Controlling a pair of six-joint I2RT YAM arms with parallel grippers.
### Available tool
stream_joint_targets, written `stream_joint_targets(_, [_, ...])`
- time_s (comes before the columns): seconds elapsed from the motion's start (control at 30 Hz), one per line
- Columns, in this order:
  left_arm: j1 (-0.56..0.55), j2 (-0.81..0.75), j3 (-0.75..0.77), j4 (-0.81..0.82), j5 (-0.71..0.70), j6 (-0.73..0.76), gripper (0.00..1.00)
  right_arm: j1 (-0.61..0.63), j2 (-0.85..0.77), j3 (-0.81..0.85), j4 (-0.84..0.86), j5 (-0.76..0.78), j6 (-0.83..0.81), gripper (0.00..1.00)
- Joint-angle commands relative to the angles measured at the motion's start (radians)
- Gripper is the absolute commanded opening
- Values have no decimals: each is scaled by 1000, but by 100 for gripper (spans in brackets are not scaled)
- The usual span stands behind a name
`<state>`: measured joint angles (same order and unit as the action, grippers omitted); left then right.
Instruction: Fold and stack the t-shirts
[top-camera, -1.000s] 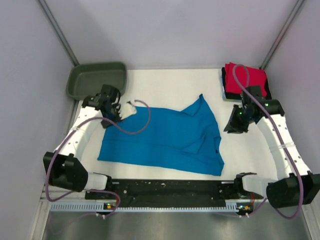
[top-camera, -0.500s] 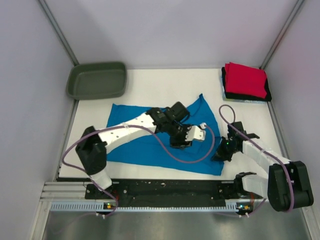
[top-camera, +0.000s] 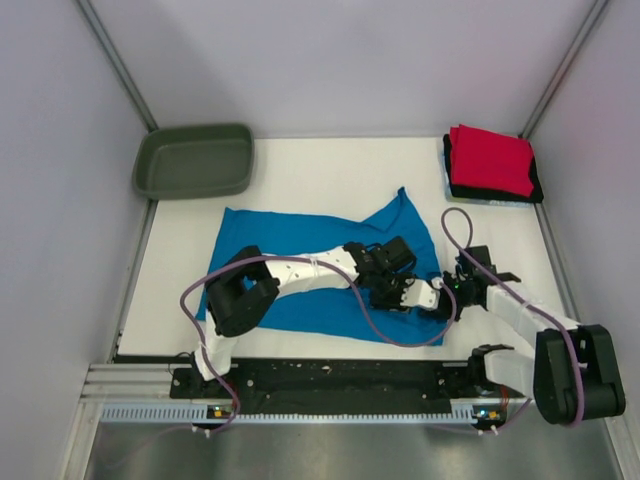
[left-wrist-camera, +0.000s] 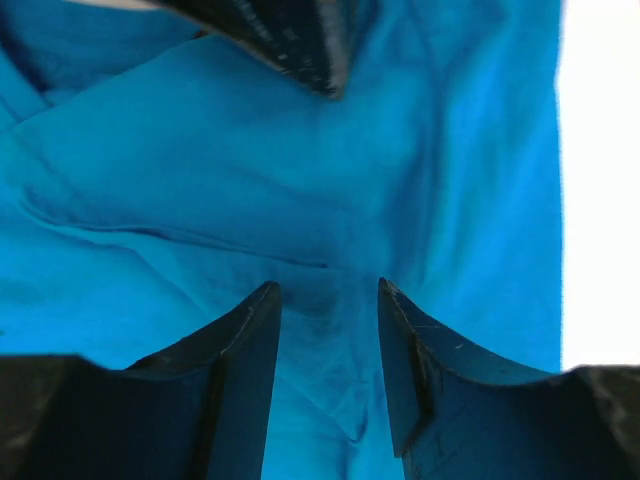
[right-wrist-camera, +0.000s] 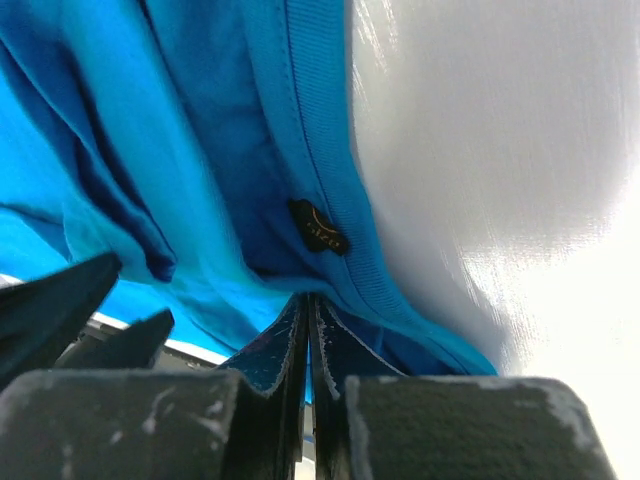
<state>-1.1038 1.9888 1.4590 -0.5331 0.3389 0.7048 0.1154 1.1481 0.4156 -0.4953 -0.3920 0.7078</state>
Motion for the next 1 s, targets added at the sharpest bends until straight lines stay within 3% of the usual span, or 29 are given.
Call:
stream_joint_targets(0.0, [7, 16, 24, 96, -116, 22, 46, -8, -24, -50, 50, 76, -7, 0])
stream_joint_targets(0.2, [7, 27, -8, 133, -181, 38, 38, -10, -34, -67, 43, 71, -4, 0])
stream_joint_targets(0.3, [7, 30, -9, 117, -153, 32, 28, -10, -40, -70, 44, 79, -2, 0])
stream_joint_targets(0.33, [7, 28, -6, 107, -134, 32, 23, -10, -42, -70, 41, 81, -4, 0])
stream_joint_targets(0.4, [7, 27, -2, 97, -117, 19, 0, -10, -39, -67, 41, 82, -2, 0])
stream_joint_targets(0.53, [34, 13, 11, 97, -164, -56, 0, -11, -34, -72, 37, 85, 1, 0])
stream_joint_targets(0.77, [145, 2, 11, 96, -95, -140, 0, -13, -24, -72, 35, 96, 7, 0])
stream_joint_targets(0.97, [200, 16, 14, 84, -127, -215, 12, -11, -22, -70, 34, 94, 5, 0])
